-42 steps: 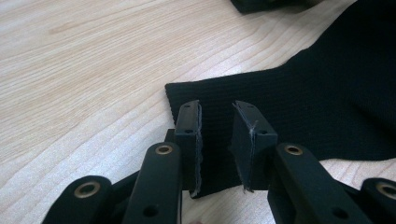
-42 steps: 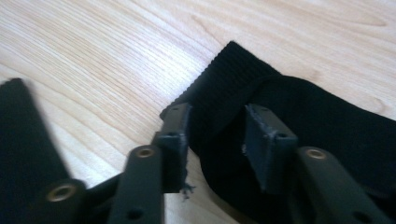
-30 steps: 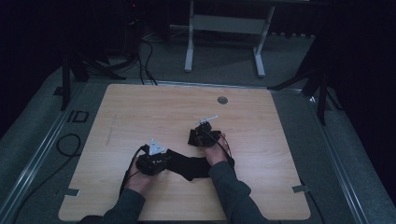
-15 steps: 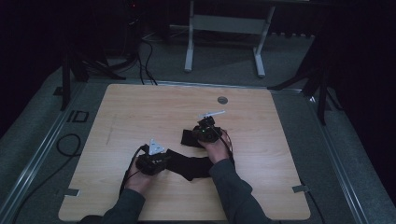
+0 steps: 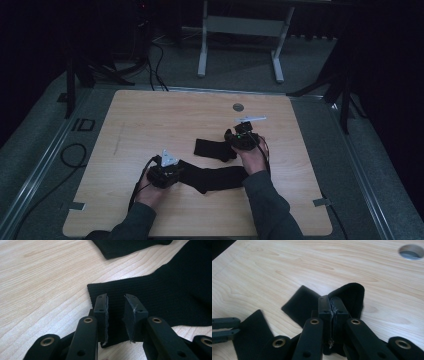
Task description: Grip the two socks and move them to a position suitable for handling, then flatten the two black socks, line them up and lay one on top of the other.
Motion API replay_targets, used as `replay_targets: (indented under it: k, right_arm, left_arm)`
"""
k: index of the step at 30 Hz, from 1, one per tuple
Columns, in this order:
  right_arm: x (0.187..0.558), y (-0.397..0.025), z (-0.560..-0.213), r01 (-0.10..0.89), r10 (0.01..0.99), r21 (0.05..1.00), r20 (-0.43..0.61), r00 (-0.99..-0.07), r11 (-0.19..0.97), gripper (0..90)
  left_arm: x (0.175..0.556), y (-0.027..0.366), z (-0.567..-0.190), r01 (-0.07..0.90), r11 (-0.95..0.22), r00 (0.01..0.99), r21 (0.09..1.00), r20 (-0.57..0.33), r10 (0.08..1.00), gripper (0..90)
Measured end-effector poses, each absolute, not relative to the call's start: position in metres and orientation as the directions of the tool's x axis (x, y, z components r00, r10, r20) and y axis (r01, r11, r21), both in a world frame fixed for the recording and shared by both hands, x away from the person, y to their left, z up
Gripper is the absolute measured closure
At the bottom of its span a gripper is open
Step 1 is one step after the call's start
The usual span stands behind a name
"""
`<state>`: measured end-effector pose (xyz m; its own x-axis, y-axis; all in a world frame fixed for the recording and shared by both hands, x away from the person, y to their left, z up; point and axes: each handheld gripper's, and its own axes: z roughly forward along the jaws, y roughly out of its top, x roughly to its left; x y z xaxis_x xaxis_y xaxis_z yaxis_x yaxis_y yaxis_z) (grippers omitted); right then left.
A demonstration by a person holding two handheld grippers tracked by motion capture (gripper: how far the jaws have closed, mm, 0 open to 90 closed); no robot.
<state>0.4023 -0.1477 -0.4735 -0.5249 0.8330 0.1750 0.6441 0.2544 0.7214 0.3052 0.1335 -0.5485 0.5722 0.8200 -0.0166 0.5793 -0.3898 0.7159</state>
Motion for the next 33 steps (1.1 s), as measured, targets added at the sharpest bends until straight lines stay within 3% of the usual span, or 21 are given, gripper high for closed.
replay_targets:
  k: [23,24,25,26,27,28,33]
  right_arm:
    - [0.395,-0.227,-0.496,0.712,0.905,0.674,0.152,-0.398,0.200,86.7]
    - [0.396,-0.232,-0.497,0.728,0.908,0.647,0.129,-0.398,0.227,79.2]
    - [0.396,-0.232,-0.497,0.728,0.908,0.647,0.129,-0.398,0.227,79.2]
    - [0.397,-0.235,-0.494,0.720,0.915,0.649,0.090,-0.393,0.246,71.3]
    - [0.397,-0.235,-0.494,0.720,0.915,0.649,0.090,-0.393,0.246,71.3]
    - [0.398,-0.235,-0.489,0.701,0.908,0.665,0.079,-0.411,0.259,65.9]
    - [0.402,-0.216,-0.481,0.646,0.842,0.676,0.069,-0.535,0.355,60.8]
  left_arm:
    - [0.305,0.133,-0.549,0.580,-0.390,0.570,0.715,-0.015,0.821,73.2]
    - [0.305,0.133,-0.549,0.581,-0.389,0.570,0.715,-0.016,0.822,73.2]
    - [0.305,0.133,-0.549,0.581,-0.389,0.570,0.715,-0.016,0.822,73.2]
    - [0.305,0.133,-0.549,0.582,-0.389,0.569,0.714,-0.015,0.822,73.2]
    - [0.305,0.133,-0.549,0.582,-0.389,0.569,0.714,-0.015,0.822,73.2]
    - [0.306,0.133,-0.550,0.582,-0.391,0.569,0.713,-0.014,0.822,73.2]
    - [0.306,0.132,-0.550,0.583,-0.394,0.571,0.711,-0.013,0.821,73.2]
